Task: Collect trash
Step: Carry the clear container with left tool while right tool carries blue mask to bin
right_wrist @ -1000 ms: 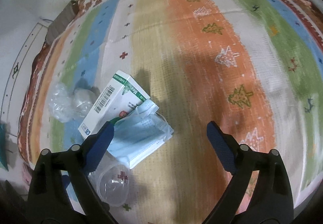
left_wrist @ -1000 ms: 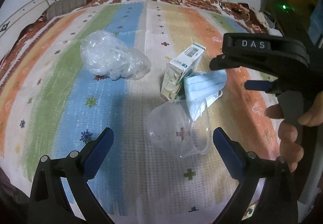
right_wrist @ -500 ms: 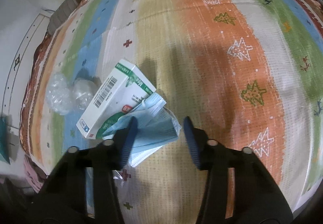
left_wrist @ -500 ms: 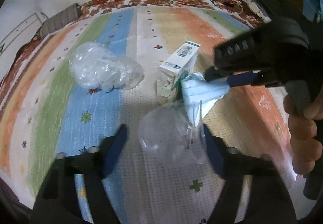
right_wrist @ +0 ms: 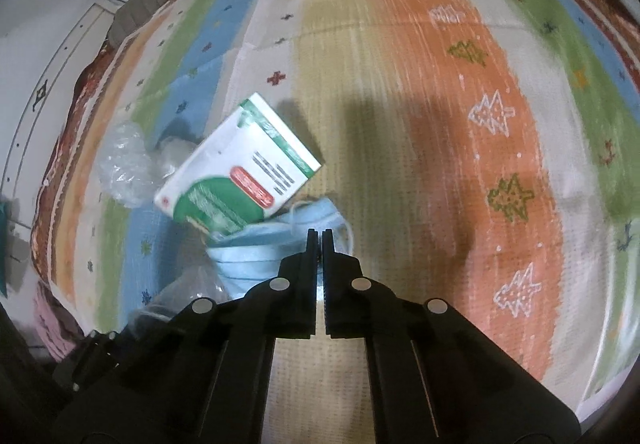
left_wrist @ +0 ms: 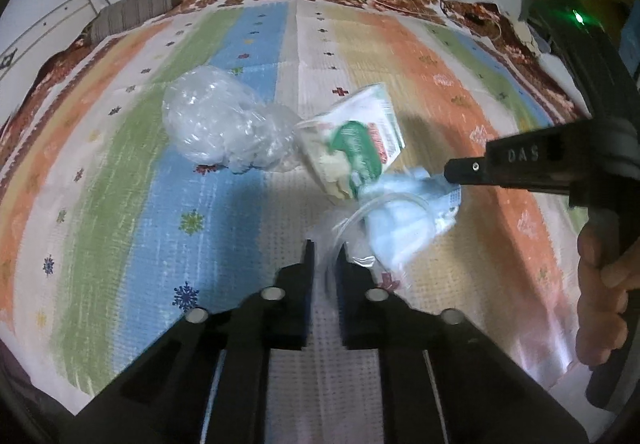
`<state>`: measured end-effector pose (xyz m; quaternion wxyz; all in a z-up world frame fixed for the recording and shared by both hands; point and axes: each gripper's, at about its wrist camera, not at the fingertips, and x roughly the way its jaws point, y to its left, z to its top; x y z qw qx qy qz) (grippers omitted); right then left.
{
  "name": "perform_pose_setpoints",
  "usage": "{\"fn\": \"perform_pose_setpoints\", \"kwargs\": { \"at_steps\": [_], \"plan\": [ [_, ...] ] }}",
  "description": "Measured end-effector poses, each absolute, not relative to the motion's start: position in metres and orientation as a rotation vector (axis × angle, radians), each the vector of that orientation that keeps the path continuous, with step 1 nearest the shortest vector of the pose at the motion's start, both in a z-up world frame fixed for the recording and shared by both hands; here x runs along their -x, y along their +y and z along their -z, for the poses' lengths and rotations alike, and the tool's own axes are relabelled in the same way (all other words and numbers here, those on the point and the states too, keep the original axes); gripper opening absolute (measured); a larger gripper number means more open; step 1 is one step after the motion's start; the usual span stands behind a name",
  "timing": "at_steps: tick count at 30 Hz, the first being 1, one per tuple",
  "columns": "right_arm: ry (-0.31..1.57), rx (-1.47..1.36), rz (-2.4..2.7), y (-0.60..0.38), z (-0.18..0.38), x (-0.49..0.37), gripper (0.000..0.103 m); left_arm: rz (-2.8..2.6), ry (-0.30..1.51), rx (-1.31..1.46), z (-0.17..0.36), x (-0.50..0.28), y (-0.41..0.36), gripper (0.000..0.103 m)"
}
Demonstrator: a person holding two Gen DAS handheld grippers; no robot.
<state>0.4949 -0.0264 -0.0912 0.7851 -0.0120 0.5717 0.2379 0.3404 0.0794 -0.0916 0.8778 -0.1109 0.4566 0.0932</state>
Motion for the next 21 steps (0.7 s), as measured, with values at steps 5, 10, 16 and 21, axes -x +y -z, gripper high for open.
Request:
{"fn": "perform_pose_setpoints", "kwargs": {
  "at_steps": [5,10,16,21],
  "plan": [
    [1.219,0.023,-0.539,-0.026,0.078,-0.491,0.000,-0.202,0.943,0.250,0.084,-0.340,0.086,0.006],
    [1.182,0.030,-0.563,-0.024,0.055,-0.483,0.000,-0.203,0.929,0.289,0.073,-0.338,0.097,0.006],
    [1.138,0.059,-0.579,-0.022,0.031,-0.465,0.000,-0.180,0.909,0.392,0.053,-0.334,0.111,0.006],
    [1.107,0.007,-0.555,-0.029,0.010,-0.443,0.000,-0.154,0.893,0.415,0.042,-0.325,0.115,0.006]
  ]
}}
